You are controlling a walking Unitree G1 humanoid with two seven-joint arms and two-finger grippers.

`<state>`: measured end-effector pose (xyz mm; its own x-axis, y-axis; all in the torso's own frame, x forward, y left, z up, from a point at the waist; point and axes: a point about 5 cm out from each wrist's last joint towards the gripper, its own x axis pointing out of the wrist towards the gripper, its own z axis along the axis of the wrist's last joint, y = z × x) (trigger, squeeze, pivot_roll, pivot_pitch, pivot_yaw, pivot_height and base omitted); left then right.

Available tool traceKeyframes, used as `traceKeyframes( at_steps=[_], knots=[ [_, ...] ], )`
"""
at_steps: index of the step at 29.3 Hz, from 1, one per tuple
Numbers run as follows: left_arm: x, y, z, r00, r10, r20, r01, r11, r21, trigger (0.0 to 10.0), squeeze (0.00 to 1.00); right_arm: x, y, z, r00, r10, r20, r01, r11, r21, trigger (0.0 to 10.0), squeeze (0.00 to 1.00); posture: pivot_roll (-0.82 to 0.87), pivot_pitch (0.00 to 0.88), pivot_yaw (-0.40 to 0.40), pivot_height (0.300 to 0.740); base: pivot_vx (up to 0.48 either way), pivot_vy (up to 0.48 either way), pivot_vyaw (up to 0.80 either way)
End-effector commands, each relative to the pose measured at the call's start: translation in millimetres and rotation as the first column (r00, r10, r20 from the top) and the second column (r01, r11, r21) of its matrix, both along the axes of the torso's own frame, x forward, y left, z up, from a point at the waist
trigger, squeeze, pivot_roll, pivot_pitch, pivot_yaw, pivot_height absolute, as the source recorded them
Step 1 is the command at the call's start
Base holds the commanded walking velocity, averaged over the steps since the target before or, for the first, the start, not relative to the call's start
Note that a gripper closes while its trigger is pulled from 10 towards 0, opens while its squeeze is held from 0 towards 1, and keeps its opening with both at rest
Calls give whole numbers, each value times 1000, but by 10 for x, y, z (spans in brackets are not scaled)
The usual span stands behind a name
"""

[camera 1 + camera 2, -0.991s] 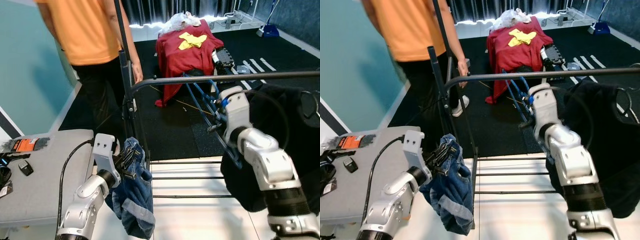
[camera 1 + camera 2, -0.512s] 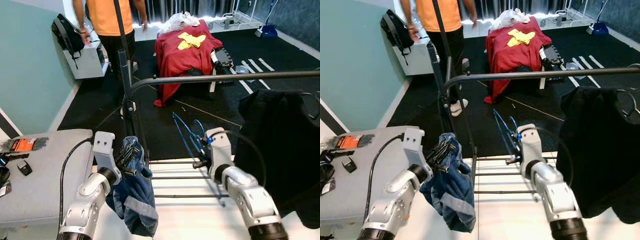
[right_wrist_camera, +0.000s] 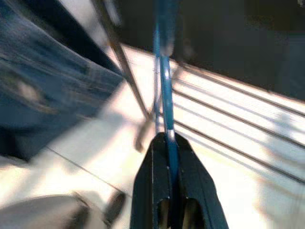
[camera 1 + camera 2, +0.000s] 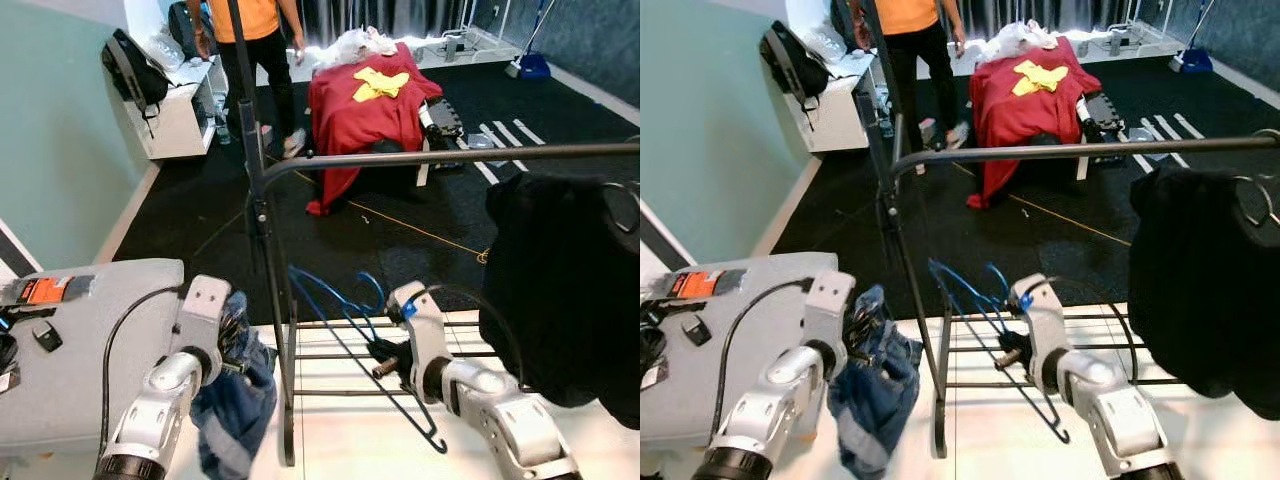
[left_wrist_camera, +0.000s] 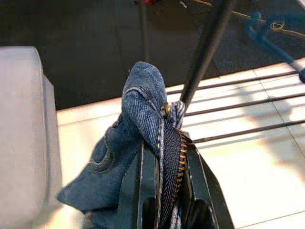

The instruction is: Hang hanger

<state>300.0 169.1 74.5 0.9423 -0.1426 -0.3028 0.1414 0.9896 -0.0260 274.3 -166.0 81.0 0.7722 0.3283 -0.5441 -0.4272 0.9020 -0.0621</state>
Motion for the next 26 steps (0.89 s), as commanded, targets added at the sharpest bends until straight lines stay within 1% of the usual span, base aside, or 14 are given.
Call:
traceKeyframes(
  at_steps=[1,2,3,4,5,6,7,8,10,12,13,16,21,26],
  knots=[
    [-3,43,18,999,32,31,-31,999,-38,10000,0,5,11,-42,1000,-10,29,12,999,-42,10000,0,62,55,107,740,0,0,0],
    [-18,21,5,998,43,51,-40,997,-58,10000,0,23,-88,-108,989,-119,82,127,988,-92,10000,0,75,62,87,740,0,0,0],
    [-18,21,5,998,43,51,-40,997,-58,10000,0,23,-88,-108,989,-119,82,127,988,-92,10000,0,75,62,87,740,0,0,0],
    [-34,7,7,995,66,78,-60,996,-70,10000,0,34,-154,-141,971,-178,160,202,968,-148,10000,0,82,68,80,740,0,0,0],
    [-34,7,7,995,66,78,-60,996,-70,10000,0,34,-154,-141,971,-178,160,202,968,-148,10000,0,82,68,80,740,0,0,0],
    [-62,2,13,991,94,94,-83,991,-109,10000,0,48,-165,-157,951,-219,218,255,955,-152,10000,0,90,71,73,740,0,0,0],
    [-94,1,15,988,115,102,-100,986,-136,10000,0,56,-160,-171,937,-244,249,284,948,-142,10000,0,105,73,58,740,0,0,0],
    [-94,1,15,988,115,102,-100,986,-136,10000,0,56,-160,-171,937,-244,249,284,948,-142,10000,0,105,73,58,740,0,0,0],
    [-169,20,22,987,127,102,-110,981,-163,10000,0,77,-101,-195,937,-257,238,287,953,-100,10000,0,119,71,35,740,0,0,0],
    [-194,53,17,984,145,103,-128,979,-159,10000,0,101,-70,-222,943,-245,226,272,958,-95,10000,0,125,64,9,740,0,0,0],
    [-194,53,17,984,145,103,-128,979,-159,10000,0,101,-70,-222,943,-245,226,272,958,-95,10000,0,125,64,9,740,0,0,0],
    [-238,129,-34,972,215,98,-195,965,-177,10000,0,156,-36,-273,950,-238,204,257,963,-75,10000,0,115,52,-29,740,0,0,0],
    [-246,105,-45,970,220,105,-198,962,-187,10000,0,171,-27,-271,952,-228,205,246,967,-69,10000,0,104,37,-56,740,0,0,0],
    [-230,17,-94,970,213,115,-188,962,-197,10000,0,192,-36,-295,946,-238,220,257,965,-59,10000,0,82,17,-58,740,0,0,0]
  ],
)
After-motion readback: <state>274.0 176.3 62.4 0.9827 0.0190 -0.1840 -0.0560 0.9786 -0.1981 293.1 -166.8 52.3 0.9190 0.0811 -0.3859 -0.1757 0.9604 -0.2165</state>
